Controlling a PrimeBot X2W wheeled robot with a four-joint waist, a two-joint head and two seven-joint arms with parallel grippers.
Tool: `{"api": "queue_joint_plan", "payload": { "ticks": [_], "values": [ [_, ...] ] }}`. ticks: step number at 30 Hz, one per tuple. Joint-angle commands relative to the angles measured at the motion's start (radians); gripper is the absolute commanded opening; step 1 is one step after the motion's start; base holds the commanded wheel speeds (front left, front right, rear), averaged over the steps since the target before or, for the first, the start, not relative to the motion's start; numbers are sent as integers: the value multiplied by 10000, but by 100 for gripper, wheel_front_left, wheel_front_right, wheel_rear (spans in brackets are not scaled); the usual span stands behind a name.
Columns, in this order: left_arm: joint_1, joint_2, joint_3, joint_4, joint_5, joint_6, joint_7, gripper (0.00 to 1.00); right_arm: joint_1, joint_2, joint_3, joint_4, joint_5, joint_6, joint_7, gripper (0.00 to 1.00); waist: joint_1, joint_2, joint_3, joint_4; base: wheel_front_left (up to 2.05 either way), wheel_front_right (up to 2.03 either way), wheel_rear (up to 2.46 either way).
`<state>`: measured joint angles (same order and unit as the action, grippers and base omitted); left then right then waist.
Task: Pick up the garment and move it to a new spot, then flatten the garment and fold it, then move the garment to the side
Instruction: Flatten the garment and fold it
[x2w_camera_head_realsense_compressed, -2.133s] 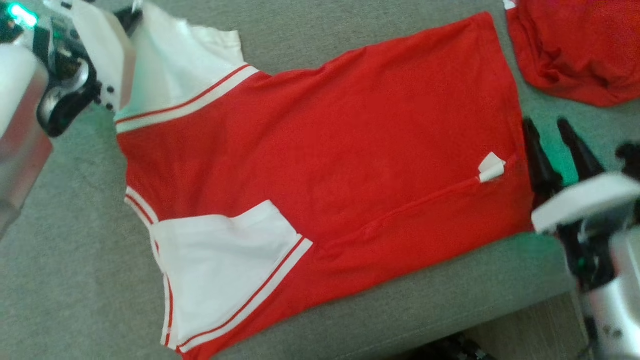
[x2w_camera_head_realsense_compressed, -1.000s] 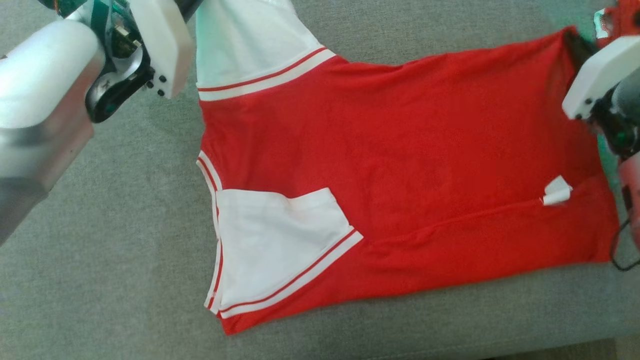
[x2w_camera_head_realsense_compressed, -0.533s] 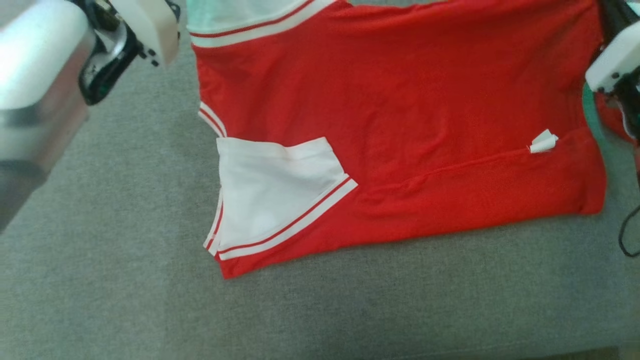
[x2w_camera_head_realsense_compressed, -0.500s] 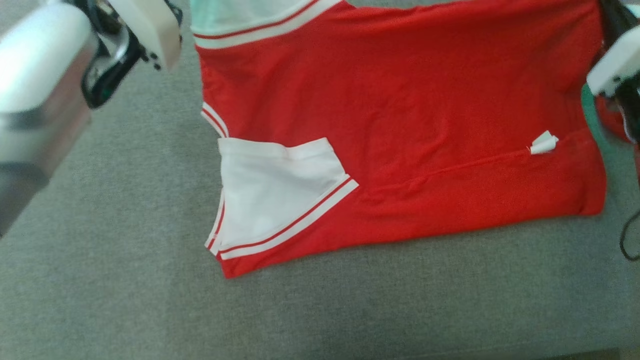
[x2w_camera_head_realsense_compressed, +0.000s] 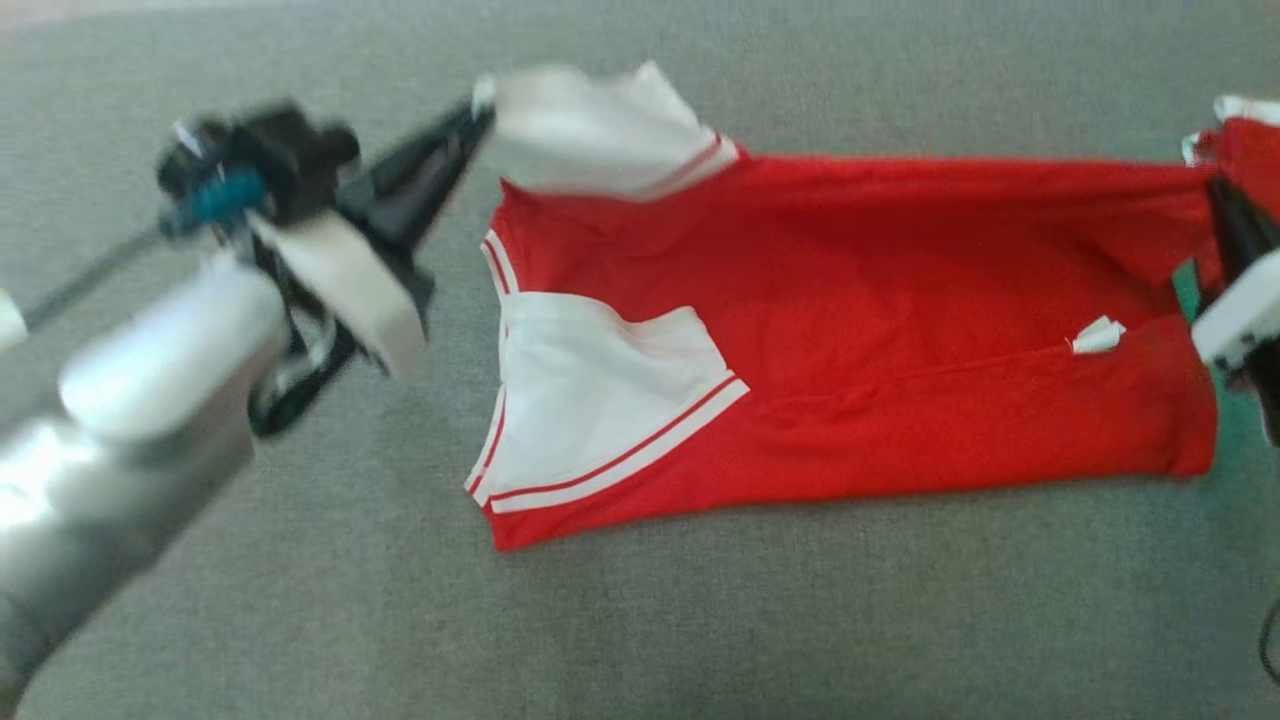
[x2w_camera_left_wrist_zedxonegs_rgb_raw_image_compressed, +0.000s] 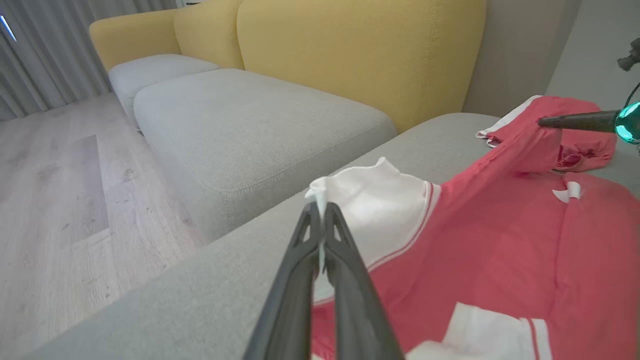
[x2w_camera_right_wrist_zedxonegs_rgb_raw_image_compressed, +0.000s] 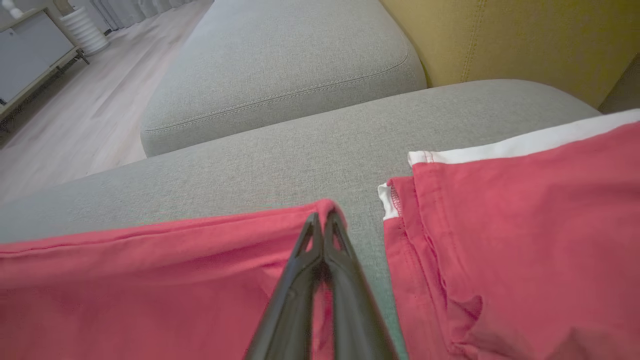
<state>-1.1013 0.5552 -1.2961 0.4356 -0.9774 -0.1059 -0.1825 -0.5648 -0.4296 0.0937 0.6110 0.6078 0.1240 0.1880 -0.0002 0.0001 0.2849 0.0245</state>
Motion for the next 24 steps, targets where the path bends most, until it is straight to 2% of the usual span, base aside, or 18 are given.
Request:
{"api": "queue_joint_plan", "payload": {
  "ticks": [1,11,24],
  "values": [
    [-36,517,352,-470,-62,227,-188,0,395,-290,-146,-546,68,67,8,0,2,-1,-294,159,0,0,0],
    [1881,1173,264,-2402,2,1125,-403,0,2574,-6,-1265,-2222,-219,67,535,0,2,-1,-584,346,0,0,0],
    [3841,1304,207,-3627,-199,1921,-445,0,4275,831,-2546,-3616,-687,67,1061,0,2,-1,-528,337,0,0,0]
  ]
}}
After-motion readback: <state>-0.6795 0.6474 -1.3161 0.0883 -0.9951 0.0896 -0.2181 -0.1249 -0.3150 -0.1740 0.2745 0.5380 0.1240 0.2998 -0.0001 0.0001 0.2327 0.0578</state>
